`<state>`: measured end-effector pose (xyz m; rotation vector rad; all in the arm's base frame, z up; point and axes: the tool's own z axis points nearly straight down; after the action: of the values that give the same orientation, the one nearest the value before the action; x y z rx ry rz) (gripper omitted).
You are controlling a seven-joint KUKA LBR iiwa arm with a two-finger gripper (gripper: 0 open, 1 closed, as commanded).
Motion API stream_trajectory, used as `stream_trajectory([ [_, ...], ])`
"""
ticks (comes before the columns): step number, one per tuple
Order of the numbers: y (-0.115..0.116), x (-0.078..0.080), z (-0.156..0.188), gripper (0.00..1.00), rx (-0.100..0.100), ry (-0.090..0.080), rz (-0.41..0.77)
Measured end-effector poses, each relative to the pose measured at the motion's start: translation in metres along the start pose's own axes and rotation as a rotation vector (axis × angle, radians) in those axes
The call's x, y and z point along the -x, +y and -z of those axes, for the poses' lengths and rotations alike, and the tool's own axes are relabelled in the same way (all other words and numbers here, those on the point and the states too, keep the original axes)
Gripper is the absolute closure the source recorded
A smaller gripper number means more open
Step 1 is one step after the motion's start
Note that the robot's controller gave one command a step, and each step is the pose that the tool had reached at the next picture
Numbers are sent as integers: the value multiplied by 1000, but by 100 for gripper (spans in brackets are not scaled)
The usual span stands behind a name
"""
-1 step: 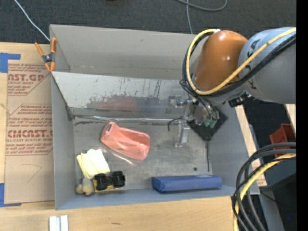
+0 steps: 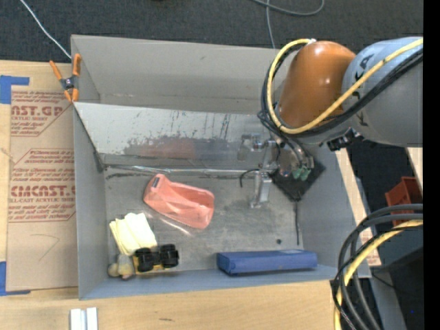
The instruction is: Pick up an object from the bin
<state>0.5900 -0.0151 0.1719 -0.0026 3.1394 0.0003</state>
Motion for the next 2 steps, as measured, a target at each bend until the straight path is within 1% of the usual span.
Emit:
stream_trajectory([
  [1, 21, 4, -58, 0, 1, 5, 110],
  [2, 23, 3, -63, 0, 1, 9, 113],
])
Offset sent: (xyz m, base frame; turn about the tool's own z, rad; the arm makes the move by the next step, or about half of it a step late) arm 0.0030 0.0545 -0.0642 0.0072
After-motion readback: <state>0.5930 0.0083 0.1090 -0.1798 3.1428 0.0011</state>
